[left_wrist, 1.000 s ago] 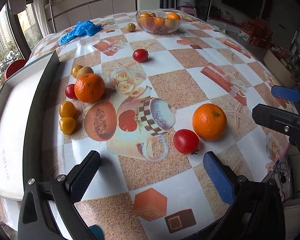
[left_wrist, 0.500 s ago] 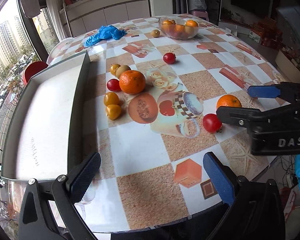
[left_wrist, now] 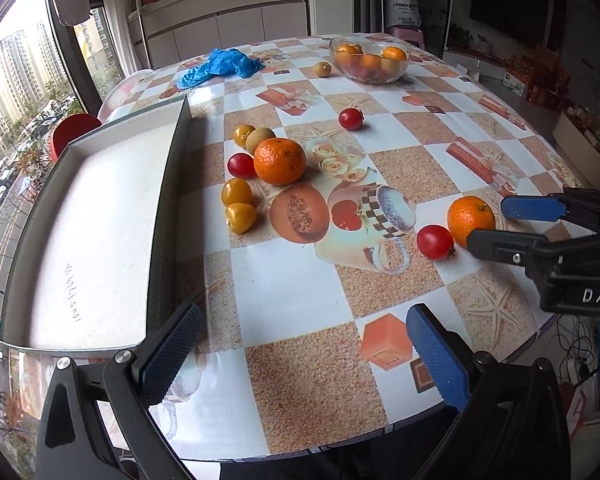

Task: Organize fruits
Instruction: 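Move both tools toward the loose fruits beside the white tray, then grasp the orange with the right tool while the left tool grasps a red tomato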

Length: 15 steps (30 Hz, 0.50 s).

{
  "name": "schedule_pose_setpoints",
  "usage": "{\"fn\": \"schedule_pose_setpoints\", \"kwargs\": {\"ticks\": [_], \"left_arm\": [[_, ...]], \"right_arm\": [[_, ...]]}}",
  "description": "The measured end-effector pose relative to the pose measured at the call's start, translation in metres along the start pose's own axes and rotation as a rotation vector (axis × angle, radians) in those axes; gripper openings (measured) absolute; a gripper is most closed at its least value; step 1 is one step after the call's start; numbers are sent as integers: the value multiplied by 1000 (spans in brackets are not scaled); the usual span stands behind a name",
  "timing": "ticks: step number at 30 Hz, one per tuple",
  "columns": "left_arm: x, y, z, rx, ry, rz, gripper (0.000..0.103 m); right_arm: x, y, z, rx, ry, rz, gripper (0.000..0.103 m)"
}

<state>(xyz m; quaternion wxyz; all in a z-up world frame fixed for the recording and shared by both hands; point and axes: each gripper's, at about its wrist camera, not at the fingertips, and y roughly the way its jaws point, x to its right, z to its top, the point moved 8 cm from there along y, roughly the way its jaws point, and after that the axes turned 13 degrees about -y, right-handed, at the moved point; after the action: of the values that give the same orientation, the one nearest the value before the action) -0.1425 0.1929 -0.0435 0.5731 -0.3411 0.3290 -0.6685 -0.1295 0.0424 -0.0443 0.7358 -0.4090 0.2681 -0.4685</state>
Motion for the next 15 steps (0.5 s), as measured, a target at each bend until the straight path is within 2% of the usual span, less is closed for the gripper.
{"fn": "schedule_pose_setpoints", "kwargs": {"ticks": [6,8,9,15], "left_arm": [[-3,-3,0,8,3,14,103],[-3,-3,0,2,-2,9,103],[-3,-3,1,1,-5,7,103],[24,1,8,-6,11,-37,103]], "right_arm": [[-1,15,12,-11,-1,-29,70],[-1,18,16,-10,-10,-40,56],[-1,18,16,-8,-14,-40,40],[29,6,0,-3,69,-99,40]]}}
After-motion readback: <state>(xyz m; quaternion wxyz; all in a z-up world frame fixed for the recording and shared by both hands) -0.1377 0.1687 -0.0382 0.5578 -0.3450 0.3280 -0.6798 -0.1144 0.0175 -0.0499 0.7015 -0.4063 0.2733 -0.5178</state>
